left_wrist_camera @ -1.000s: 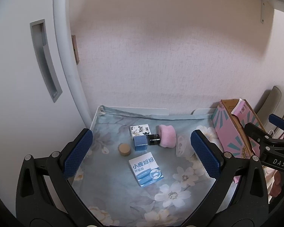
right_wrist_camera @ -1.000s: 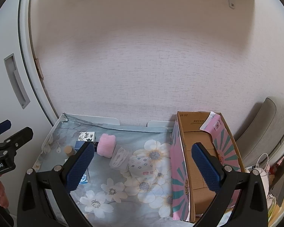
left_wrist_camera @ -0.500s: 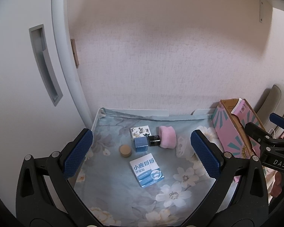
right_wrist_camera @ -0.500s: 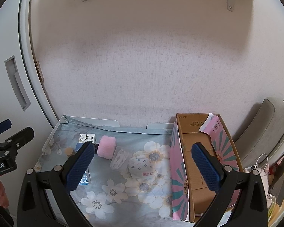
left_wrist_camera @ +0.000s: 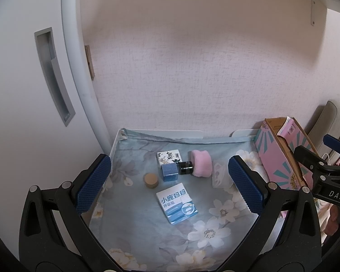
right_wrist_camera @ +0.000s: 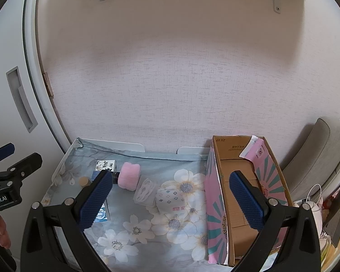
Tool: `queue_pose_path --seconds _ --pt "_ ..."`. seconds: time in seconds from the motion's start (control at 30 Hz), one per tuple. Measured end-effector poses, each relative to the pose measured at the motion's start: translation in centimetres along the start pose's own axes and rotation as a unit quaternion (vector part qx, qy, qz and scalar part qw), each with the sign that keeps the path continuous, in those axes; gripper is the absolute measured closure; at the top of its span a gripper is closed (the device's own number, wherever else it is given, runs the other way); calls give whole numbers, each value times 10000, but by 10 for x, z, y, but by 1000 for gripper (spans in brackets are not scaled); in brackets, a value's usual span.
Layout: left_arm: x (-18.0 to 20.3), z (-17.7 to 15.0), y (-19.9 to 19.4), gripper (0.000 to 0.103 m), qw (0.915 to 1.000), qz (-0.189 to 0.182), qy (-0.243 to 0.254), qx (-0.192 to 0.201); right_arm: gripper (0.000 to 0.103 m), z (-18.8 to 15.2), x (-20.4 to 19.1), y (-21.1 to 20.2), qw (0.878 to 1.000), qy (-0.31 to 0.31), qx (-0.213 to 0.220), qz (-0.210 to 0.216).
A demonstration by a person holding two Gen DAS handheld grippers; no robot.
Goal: Organize objects
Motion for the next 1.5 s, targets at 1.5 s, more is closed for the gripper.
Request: queue_pose_path --seconds 1.5 --pt "-11 -66 127 0 9811 -201 -617 -1821 1 17 -38 133 9802 -753 -1316 1273"
Point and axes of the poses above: each gripper's, at about its wrist camera, not at the fingertips, and y roughly the way its jaws point, x to its right, z to its top, the point moved 3 cm from there along y, roughly the way its jaws point, and after that the axes turned 3 degrees about -x, right-handed, at the moved point
